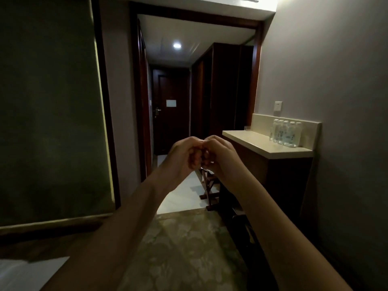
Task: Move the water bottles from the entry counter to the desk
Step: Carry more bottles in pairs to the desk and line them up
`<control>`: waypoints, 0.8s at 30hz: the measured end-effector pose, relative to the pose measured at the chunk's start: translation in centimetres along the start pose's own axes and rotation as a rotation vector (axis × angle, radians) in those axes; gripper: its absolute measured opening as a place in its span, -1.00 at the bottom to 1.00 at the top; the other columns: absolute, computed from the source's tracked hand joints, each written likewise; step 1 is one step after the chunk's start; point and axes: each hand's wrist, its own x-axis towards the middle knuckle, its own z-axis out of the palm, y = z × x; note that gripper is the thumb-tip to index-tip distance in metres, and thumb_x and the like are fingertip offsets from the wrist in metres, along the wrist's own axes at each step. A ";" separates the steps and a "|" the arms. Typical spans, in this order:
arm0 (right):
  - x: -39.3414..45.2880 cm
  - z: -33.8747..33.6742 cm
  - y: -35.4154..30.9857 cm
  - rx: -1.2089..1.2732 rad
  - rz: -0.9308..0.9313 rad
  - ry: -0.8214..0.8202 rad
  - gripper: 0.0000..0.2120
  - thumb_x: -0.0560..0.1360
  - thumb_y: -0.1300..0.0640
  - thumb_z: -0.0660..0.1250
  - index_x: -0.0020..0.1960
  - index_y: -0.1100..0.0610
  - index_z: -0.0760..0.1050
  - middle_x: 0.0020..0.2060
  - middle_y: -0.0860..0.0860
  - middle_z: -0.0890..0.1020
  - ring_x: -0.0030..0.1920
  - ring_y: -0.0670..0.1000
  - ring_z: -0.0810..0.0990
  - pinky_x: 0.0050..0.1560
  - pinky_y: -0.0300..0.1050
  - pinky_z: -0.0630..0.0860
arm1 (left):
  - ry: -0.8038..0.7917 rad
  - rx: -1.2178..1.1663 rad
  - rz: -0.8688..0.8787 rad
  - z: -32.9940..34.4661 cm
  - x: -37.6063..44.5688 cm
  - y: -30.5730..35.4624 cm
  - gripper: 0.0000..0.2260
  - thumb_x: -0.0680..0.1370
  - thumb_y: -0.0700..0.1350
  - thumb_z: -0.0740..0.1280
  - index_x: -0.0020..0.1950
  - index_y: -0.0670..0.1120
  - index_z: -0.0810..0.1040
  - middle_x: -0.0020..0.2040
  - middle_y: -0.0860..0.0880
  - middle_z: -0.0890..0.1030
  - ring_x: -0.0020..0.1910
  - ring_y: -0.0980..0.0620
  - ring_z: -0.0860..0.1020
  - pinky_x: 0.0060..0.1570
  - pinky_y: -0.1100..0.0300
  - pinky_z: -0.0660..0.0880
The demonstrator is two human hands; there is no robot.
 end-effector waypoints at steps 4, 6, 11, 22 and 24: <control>9.4 -3.5 5.0 -0.008 -0.024 0.053 -0.87 0.53 0.24 0.17 -0.17 0.19 0.44 -0.30 0.11 0.45 -0.23 0.12 0.46 -0.13 0.03 0.44 | -0.075 -0.046 -0.008 -4.1 9.5 -4.9 -0.70 0.46 -0.11 0.18 -0.41 -0.03 0.61 -0.50 0.03 0.54 -0.46 0.16 0.53 -0.41 0.31 0.48; 14.1 -5.4 7.0 -0.009 -0.039 0.089 -0.88 0.53 0.24 0.17 -0.15 0.23 0.43 -0.29 0.15 0.45 -0.20 0.16 0.45 -0.12 0.07 0.43 | -0.076 -0.030 -0.011 -5.6 14.6 -6.9 -0.71 0.46 -0.11 0.19 -0.41 -0.04 0.60 -0.52 0.02 0.53 -0.48 0.14 0.52 -0.42 0.30 0.47; 25.3 -11.6 11.2 0.021 -0.048 0.187 -0.90 0.53 0.23 0.20 -0.12 0.24 0.44 -0.27 0.16 0.50 -0.25 0.12 0.50 -0.20 -0.03 0.48 | -0.037 -0.065 -0.046 -8.0 27.9 -11.8 -0.82 0.48 -0.16 0.23 -0.31 -0.17 0.49 -0.41 -0.13 0.41 -0.36 -0.05 0.40 -0.24 0.10 0.42; 40.9 -33.1 20.5 -0.079 -0.025 0.371 -0.87 0.51 0.24 0.20 -0.20 0.16 0.46 -0.36 0.07 0.51 -0.33 0.00 0.52 -0.26 -0.11 0.51 | -0.234 -0.214 -0.167 -4.5 53.4 -28.1 -0.82 0.31 -0.10 0.28 -0.50 -0.06 0.53 -0.54 0.01 0.42 -0.46 0.06 0.38 -0.30 0.17 0.32; 43.0 -37.0 21.9 -0.116 -0.009 0.384 -0.86 0.51 0.22 0.21 -0.21 0.14 0.46 -0.37 0.03 0.53 -0.34 -0.04 0.50 -0.29 -0.18 0.48 | -0.251 -0.239 -0.162 -3.4 57.6 -31.2 -0.75 0.38 -0.12 0.27 -0.51 -0.05 0.51 -0.52 0.00 0.41 -0.45 0.06 0.40 -0.28 0.15 0.33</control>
